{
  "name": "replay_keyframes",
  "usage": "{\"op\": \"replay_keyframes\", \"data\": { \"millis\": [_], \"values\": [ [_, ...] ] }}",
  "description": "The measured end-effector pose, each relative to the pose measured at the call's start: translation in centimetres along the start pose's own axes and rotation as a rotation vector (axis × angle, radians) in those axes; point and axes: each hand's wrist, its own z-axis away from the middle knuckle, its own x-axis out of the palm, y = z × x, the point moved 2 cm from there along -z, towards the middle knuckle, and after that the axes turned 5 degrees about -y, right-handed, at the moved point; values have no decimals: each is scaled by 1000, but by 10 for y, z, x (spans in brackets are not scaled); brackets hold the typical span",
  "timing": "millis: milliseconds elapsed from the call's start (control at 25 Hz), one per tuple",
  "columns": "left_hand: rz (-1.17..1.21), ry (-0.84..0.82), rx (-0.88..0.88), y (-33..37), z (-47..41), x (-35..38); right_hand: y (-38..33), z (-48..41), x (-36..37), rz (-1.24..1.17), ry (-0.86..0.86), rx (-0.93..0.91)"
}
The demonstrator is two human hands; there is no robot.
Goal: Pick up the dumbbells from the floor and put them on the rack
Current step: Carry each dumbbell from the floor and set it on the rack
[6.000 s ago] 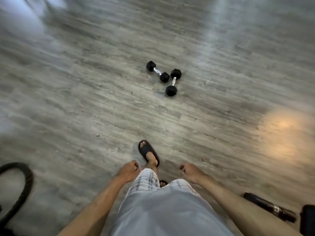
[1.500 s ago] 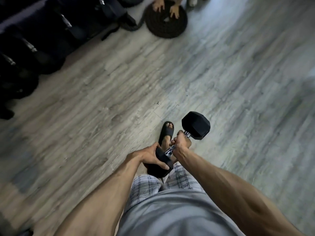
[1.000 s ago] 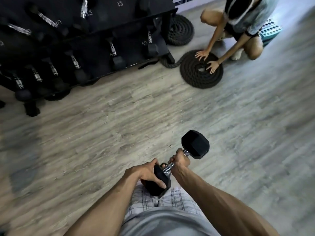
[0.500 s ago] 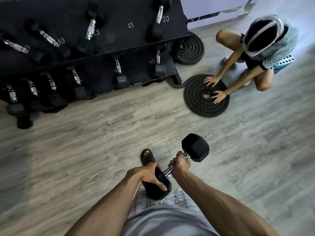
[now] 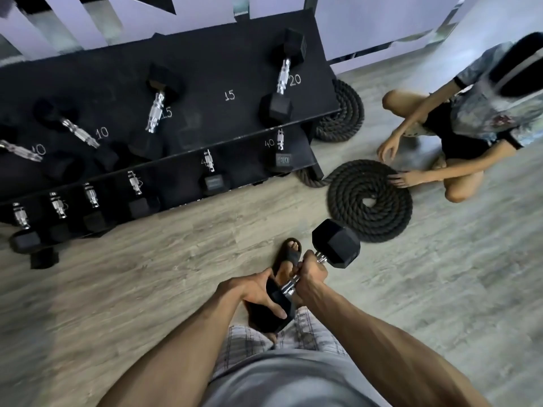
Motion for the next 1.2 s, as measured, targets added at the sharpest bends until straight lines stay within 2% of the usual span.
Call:
{"op": "replay_keyframes", "data": {
  "millis": [480, 760, 840, 1000, 1200],
  "values": [
    [67, 21, -39, 62, -44, -209, -164, -63, 159, 87, -71, 14],
    [-50, 48, -31, 86, -49, -339, -242, -85, 250, 42, -119, 10],
    [-63, 14, -23, 96, -49, -378, -265, -91, 272, 20, -116, 21],
    [121, -98, 18, 109, -54, -442, -309, -96, 311, -44, -76, -21],
    [143, -131, 78, 129, -66, -514, -364, -106, 349, -100, -28, -53]
  ]
}}
